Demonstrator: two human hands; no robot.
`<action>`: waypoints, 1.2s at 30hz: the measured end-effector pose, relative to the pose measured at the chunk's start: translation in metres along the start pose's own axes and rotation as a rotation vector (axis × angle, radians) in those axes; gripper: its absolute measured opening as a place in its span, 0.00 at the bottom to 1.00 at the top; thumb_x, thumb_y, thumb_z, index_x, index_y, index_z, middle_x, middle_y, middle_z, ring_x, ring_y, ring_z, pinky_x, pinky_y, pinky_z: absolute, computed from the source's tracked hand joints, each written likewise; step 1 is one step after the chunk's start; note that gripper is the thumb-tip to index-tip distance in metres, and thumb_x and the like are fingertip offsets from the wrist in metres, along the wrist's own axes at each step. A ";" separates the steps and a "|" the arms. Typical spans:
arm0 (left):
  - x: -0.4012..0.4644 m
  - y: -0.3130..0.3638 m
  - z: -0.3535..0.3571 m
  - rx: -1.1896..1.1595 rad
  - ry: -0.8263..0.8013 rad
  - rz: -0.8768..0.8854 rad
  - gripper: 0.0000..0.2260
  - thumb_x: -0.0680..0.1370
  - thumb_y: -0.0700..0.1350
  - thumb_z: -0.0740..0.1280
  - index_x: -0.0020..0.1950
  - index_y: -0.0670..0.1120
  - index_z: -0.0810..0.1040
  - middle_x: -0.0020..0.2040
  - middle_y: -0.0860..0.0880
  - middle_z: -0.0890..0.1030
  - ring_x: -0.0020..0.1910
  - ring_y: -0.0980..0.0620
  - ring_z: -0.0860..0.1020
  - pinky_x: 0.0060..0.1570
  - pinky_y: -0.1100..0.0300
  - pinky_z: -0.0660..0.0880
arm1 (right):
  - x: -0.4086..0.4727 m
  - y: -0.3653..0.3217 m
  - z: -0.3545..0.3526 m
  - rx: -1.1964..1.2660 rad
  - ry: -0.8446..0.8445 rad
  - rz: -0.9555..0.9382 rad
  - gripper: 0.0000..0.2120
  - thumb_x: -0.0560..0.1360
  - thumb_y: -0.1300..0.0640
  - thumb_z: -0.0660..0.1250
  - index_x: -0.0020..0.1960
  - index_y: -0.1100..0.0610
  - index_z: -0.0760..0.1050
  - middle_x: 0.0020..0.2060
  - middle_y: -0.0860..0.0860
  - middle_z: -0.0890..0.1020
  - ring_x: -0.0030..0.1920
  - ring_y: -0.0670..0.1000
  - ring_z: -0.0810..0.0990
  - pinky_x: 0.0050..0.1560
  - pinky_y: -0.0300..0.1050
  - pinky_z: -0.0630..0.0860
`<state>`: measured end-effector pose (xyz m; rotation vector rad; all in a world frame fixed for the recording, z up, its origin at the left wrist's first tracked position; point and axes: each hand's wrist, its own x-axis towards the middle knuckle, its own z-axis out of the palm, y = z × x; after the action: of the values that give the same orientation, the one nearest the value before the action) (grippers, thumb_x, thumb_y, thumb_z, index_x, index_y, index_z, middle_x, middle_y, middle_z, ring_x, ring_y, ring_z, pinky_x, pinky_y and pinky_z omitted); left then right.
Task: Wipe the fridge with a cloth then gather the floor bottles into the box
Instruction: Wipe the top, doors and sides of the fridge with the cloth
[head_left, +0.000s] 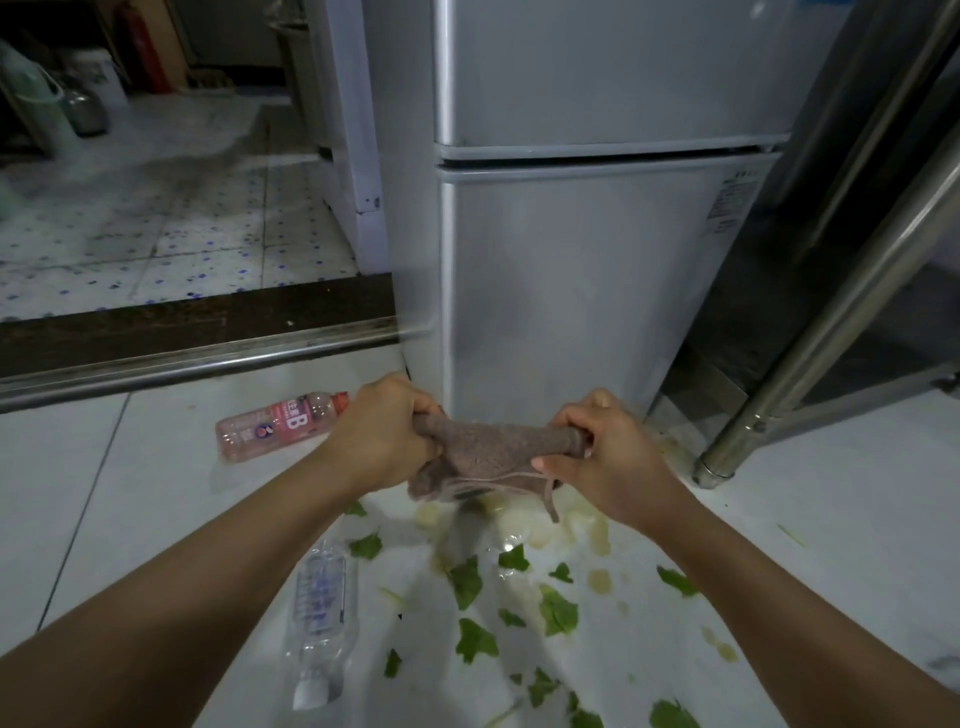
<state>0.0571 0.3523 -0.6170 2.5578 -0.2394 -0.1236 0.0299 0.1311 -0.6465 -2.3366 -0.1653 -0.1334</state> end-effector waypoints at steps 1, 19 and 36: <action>0.000 -0.003 0.001 -0.022 0.004 -0.007 0.05 0.70 0.42 0.73 0.45 0.43 0.83 0.48 0.51 0.74 0.49 0.50 0.77 0.47 0.60 0.72 | 0.000 0.003 0.004 0.116 -0.018 0.032 0.09 0.68 0.60 0.74 0.37 0.52 0.74 0.40 0.47 0.72 0.39 0.46 0.74 0.36 0.25 0.68; 0.060 -0.020 0.015 -0.263 0.363 -0.158 0.09 0.69 0.48 0.74 0.40 0.50 0.75 0.38 0.51 0.80 0.36 0.54 0.76 0.33 0.64 0.68 | 0.064 -0.033 0.070 0.297 0.738 0.037 0.10 0.71 0.66 0.69 0.48 0.59 0.69 0.40 0.52 0.75 0.37 0.48 0.76 0.46 0.50 0.76; 0.074 -0.024 -0.004 -0.620 0.338 0.009 0.05 0.76 0.41 0.66 0.49 0.47 0.80 0.43 0.52 0.81 0.39 0.64 0.77 0.38 0.70 0.73 | 0.074 0.010 0.166 -0.069 0.759 -0.078 0.33 0.56 0.58 0.80 0.52 0.58 0.63 0.50 0.65 0.71 0.52 0.59 0.68 0.54 0.51 0.71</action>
<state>0.1340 0.3592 -0.6296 1.9198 -0.0647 0.2089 0.1125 0.2490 -0.7579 -2.1827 0.1289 -1.0502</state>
